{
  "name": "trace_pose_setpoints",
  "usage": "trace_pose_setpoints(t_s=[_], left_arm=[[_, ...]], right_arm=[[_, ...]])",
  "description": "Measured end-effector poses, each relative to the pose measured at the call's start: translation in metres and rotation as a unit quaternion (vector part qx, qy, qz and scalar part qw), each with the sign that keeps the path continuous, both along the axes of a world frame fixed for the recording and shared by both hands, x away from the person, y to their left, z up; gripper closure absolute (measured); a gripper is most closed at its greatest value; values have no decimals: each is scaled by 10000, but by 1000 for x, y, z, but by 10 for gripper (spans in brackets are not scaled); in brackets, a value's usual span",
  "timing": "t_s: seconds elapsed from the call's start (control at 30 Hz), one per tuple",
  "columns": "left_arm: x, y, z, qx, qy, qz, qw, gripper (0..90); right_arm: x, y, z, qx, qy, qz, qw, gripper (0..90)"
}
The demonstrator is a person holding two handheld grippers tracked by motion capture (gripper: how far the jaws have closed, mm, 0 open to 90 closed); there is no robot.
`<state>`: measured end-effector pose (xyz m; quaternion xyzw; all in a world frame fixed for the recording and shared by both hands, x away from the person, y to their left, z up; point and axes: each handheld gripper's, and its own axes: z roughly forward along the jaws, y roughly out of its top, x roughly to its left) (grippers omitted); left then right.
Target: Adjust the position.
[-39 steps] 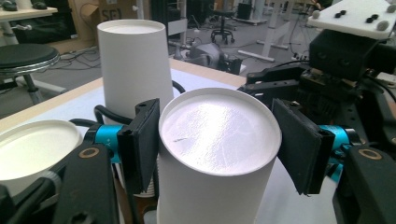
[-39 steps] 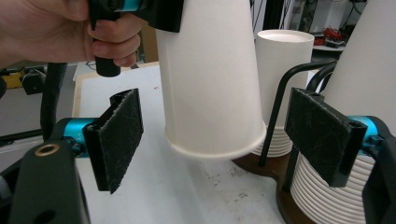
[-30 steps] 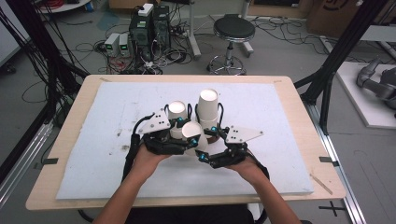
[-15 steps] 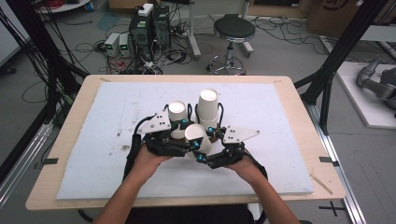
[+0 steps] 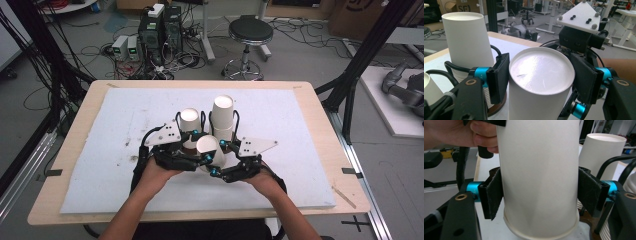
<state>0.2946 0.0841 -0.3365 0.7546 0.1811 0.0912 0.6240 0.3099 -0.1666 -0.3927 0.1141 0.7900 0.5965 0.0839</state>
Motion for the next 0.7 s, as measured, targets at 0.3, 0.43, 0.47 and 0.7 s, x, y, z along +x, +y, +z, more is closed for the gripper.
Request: trace_pose_setpoints(t_s=[0.3, 0.43, 0.47, 0.7], left_arm=[[-4, 7, 0, -22, -56, -420, 9991, 233], [-5, 5, -1, 83, -35, -556, 9984, 247], [-4, 5, -1, 104, -41, -609, 9981, 261], [-5, 3, -3, 249, -88, -890, 9957, 353]], right_arm=[[-6, 3, 0, -20, 33, 452, 9990, 286], [-7, 3, 0, -30, 5, 571, 9984, 286], [-7, 3, 0, -64, 10, 619, 9981, 286], [-7, 4, -2, -203, 22, 814, 9965, 287]])
